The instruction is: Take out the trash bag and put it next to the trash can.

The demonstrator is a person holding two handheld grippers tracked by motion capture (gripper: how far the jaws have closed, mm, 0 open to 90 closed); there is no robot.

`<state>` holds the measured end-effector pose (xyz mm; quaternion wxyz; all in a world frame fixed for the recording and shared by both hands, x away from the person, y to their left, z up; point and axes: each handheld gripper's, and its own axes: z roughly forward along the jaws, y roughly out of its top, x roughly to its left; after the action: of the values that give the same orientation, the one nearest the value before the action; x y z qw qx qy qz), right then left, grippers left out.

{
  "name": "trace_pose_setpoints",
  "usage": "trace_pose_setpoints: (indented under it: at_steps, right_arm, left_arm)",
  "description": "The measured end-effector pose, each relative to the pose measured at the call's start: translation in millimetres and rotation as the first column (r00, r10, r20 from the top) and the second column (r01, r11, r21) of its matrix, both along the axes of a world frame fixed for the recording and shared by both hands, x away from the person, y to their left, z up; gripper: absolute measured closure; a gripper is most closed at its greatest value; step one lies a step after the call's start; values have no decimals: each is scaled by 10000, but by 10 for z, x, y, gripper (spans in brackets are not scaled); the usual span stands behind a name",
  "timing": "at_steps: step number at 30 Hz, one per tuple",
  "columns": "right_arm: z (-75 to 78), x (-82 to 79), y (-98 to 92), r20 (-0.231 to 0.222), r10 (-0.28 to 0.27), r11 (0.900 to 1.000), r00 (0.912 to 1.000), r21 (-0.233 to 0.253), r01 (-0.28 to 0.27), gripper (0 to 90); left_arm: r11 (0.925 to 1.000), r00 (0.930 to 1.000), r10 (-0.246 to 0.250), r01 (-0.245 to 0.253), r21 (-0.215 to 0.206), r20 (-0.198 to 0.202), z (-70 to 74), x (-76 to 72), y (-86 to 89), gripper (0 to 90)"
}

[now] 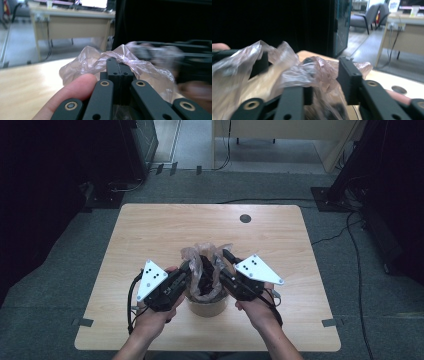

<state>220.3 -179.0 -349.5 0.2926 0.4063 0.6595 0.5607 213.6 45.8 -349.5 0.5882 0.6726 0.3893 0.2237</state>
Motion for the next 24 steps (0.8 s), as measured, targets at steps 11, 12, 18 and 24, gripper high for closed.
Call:
trace_pose_setpoints:
  at_steps: [11,12,18,24]
  right_arm:
    - [-365,-243,-382,-1287,-590,9969,9899,-589,518,449]
    - [-386,-271,-401,-1355,-573,9969,9891,-616,493,435]
    - [-417,-411,-453,-1572,-539,9984,9861,-253,505,387]
    - [-369,-506,-203,-1685,670,9976,9834,-30,-685,326]
  left_arm:
    - [9992,9996,-181,189,345,-228,-81,11,-48,900]
    - [9992,9996,-186,194,362,-231,-86,15,-57,900]
    - [9990,9990,-211,227,381,-402,-106,35,-119,899]
    - [9991,9985,-210,228,370,-501,-109,55,-160,898]
